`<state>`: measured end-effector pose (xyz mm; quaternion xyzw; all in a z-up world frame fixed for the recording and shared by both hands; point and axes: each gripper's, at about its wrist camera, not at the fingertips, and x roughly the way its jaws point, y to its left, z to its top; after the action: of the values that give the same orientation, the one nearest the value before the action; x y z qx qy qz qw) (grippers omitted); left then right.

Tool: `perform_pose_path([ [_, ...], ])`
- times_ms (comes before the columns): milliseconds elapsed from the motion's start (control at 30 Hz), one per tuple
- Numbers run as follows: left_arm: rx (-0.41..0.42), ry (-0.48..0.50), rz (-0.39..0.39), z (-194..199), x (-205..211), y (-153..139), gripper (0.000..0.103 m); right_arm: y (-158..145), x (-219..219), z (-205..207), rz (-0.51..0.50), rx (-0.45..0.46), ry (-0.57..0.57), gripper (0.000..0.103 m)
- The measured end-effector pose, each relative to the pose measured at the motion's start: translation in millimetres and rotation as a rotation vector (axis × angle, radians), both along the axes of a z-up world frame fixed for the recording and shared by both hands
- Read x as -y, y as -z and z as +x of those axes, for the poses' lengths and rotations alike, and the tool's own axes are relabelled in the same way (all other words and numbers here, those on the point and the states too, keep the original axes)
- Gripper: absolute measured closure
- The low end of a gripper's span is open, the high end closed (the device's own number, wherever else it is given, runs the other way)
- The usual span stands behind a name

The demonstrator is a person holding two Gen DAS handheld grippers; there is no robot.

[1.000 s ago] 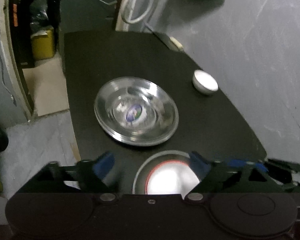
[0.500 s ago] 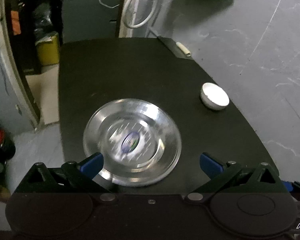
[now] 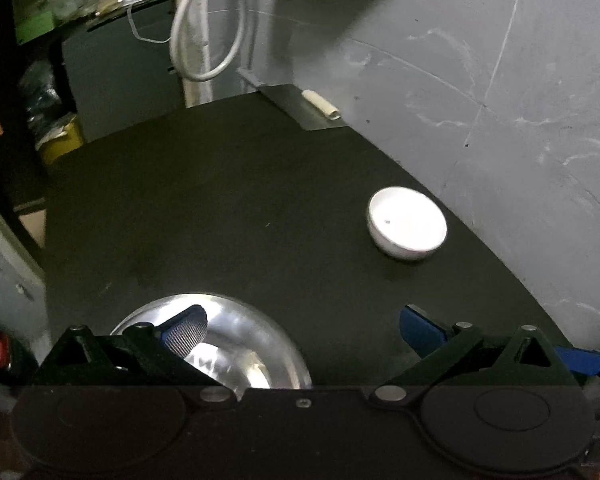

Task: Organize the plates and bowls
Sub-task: 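Move the open left tool to the second white bowl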

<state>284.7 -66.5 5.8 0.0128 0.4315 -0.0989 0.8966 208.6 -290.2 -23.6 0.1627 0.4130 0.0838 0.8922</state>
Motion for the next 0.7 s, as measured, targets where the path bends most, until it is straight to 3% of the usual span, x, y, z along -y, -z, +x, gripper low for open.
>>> perform_pose_path([
  [400,0.042,0.093,0.124,70.2,53.8,11.4,0.001,19.5,12.8,67.7,0.012,0.039,0.059,0.0],
  [700,0.043,0.121,0.166,106.1,70.2,21.6,0.001,32.5,15.9,106.5,0.036,0.052,0.102,0.0],
])
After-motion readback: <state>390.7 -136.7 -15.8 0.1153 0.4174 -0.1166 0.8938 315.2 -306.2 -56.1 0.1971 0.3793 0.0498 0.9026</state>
